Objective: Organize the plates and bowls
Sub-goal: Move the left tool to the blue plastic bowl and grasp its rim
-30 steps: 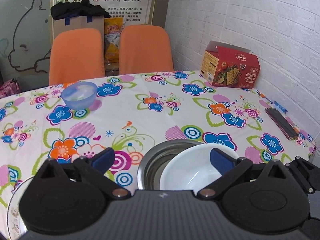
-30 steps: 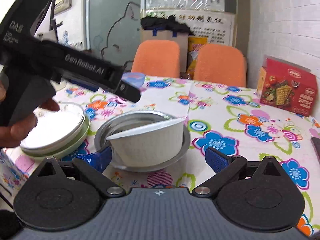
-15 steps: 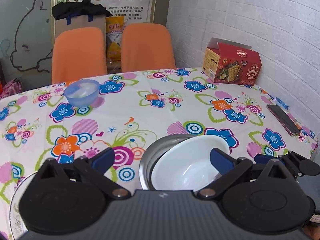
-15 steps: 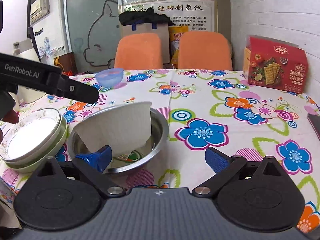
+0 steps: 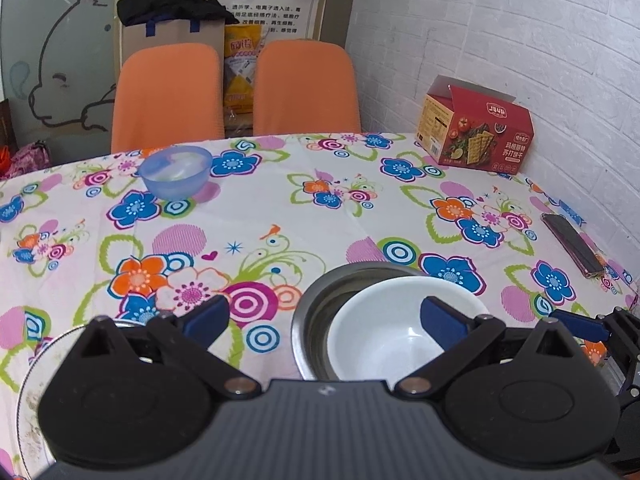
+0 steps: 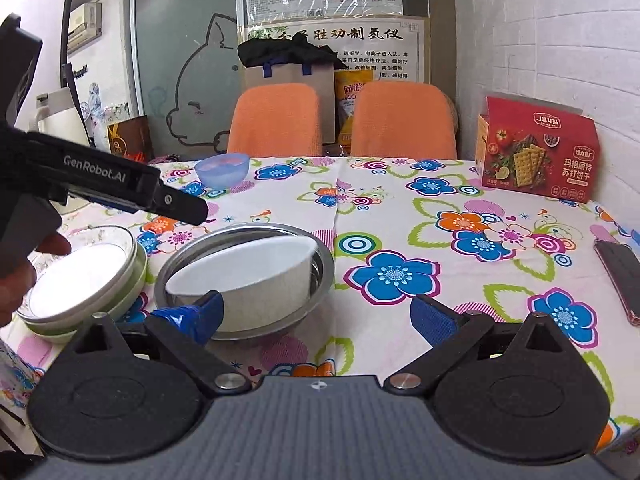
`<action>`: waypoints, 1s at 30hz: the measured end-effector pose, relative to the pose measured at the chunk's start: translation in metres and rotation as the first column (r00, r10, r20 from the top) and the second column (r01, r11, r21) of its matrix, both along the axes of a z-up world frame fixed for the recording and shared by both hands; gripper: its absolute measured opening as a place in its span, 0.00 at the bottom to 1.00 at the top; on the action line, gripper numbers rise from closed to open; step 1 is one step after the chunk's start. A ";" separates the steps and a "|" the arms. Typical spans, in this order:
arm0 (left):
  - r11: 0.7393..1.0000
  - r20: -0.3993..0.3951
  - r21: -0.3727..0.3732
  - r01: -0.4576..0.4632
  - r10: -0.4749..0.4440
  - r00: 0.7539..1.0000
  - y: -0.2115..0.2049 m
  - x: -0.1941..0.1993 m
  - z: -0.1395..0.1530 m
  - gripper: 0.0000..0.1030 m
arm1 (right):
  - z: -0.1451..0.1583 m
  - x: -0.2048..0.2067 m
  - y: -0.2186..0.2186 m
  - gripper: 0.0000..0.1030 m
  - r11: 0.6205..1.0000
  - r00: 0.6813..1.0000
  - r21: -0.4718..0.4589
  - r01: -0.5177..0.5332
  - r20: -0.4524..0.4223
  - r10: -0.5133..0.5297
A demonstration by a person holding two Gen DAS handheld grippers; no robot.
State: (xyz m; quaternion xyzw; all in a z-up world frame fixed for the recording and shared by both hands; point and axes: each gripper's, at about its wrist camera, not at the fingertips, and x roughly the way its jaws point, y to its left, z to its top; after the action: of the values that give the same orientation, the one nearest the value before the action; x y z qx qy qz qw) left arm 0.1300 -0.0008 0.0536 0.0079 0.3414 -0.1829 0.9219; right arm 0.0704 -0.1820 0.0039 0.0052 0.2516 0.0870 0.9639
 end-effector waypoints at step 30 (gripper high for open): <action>0.999 -0.006 0.002 -0.047 0.047 0.999 0.021 0.000 0.001 0.98 | -0.001 0.015 0.014 0.85 0.996 0.997 0.062 -0.061 -0.039 0.063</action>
State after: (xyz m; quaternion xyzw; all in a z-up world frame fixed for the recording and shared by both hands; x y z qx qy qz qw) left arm 0.1301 0.0198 0.0546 0.0003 0.3443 -0.1611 0.9249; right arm 0.0854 -0.1681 0.0033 0.0284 0.2684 0.1244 0.9548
